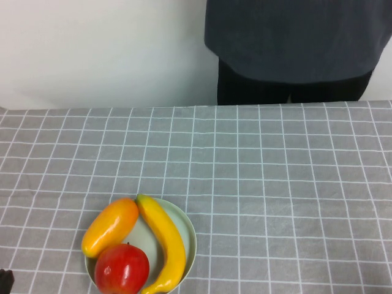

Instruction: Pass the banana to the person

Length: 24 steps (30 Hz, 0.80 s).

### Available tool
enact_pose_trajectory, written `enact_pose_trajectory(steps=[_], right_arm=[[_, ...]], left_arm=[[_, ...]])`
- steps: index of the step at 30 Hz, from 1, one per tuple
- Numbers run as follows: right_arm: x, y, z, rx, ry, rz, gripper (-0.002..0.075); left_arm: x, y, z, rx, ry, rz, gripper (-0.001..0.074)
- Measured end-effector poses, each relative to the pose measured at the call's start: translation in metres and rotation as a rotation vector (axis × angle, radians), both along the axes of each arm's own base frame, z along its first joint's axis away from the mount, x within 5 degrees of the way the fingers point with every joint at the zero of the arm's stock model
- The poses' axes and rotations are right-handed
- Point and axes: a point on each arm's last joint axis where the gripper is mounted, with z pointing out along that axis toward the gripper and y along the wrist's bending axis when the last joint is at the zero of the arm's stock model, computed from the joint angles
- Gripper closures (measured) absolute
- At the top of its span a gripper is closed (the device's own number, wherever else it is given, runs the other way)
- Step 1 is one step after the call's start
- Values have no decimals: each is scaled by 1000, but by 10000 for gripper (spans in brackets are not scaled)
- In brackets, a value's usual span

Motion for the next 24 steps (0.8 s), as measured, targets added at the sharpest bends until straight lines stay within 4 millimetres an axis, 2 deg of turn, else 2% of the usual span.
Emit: enact_pose_trajectory(steps=[8,24], right_arm=[[0,0,0,0,0,0,736],[0,0,0,0,0,0,736]], left_arm=[[0,1,0,44,-9,2,739],[0,1,0,20,-8,1,739]])
